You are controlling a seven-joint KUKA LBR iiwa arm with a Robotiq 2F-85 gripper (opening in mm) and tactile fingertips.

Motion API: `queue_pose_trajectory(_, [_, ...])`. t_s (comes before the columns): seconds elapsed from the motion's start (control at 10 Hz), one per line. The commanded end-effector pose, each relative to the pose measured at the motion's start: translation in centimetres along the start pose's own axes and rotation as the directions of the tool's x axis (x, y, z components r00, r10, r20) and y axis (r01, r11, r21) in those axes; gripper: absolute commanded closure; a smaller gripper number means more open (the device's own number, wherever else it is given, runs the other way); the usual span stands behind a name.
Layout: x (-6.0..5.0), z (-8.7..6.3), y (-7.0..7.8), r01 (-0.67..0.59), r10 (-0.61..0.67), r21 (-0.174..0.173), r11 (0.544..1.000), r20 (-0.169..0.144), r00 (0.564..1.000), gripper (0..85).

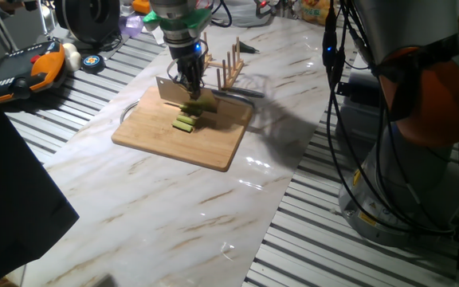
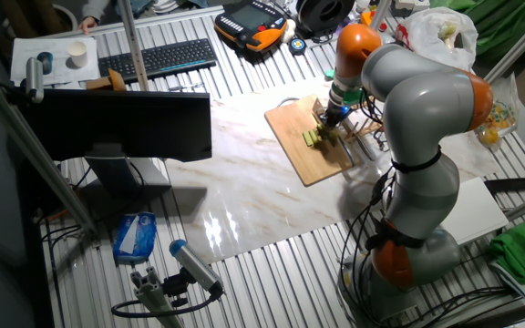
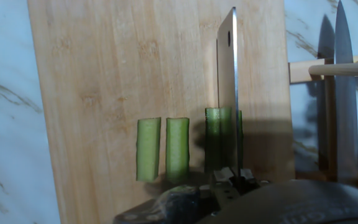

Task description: Cut the cucumber into segments

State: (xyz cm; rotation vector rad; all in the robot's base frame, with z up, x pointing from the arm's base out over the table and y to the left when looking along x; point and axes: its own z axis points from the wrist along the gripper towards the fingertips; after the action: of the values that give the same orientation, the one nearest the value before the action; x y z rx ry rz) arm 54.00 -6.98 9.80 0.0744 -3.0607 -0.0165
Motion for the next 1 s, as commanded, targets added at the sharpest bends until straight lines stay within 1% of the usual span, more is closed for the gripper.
queue_pose_trajectory(0.0, [0.03,0.09,0.06,0.0,0.0,0.001,1.0,0.001,1.0,84.3])
queue_pose_trajectory(0.1, [0.08,0.18,0.11,-0.002,0.002,0.008,1.0,0.002,1.0,84.3])
queue_pose_trajectory(0.4, [0.13,0.26,0.05,-0.004,0.004,0.012,1.0,0.008,1.0,84.3])
queue_pose_trajectory(0.9, [0.02,0.57,-0.03,-0.009,0.009,0.017,1.0,0.009,1.0,84.3])
